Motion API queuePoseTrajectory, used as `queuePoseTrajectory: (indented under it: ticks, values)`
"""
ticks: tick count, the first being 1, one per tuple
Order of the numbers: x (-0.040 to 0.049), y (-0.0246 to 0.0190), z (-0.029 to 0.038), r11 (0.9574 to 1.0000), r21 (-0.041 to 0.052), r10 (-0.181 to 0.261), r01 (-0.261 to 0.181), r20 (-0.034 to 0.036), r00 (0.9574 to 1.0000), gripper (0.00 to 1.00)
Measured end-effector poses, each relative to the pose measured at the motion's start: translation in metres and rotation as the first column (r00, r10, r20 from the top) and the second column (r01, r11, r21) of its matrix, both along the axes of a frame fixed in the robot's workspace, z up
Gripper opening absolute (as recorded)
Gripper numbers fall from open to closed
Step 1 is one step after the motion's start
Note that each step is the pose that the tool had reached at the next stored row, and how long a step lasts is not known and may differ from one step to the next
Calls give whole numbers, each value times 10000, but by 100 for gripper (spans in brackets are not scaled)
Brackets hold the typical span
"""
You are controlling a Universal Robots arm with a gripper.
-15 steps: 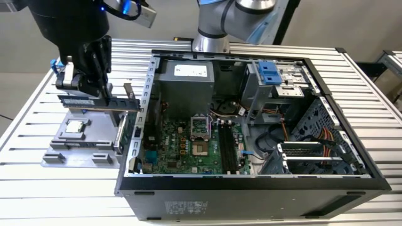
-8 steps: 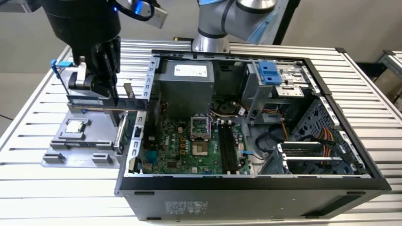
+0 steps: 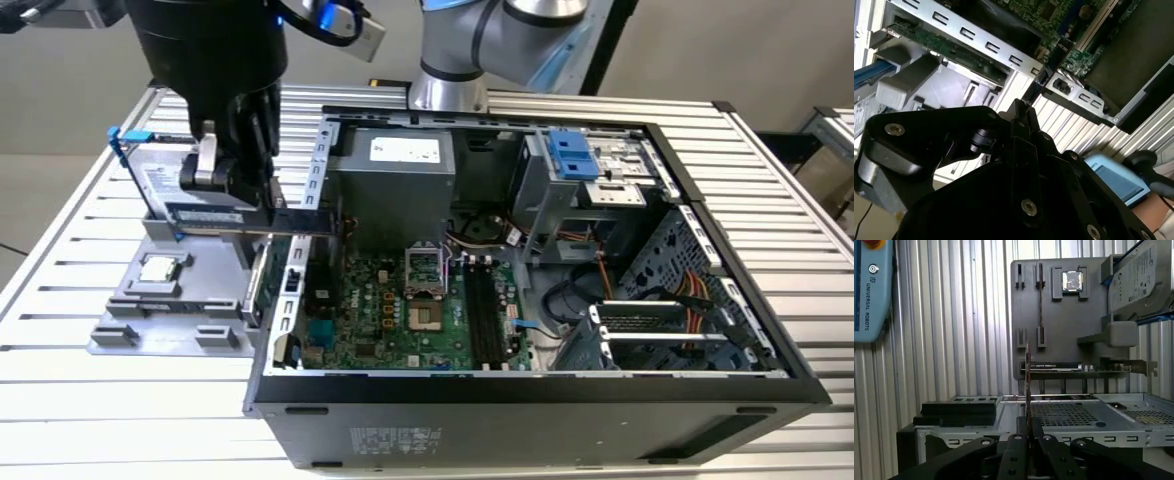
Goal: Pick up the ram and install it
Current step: 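Pick up the ram and move it above insertion slot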
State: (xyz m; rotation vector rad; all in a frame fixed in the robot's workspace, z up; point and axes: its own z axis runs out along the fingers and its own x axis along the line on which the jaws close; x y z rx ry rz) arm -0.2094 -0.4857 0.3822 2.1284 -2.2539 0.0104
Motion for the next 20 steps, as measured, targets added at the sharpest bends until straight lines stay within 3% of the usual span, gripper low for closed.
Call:
queuePoseTrajectory:
  ticks: [20]
  values:
    - [474, 0, 0, 10000, 0, -1, 1, -10, 10000, 0]
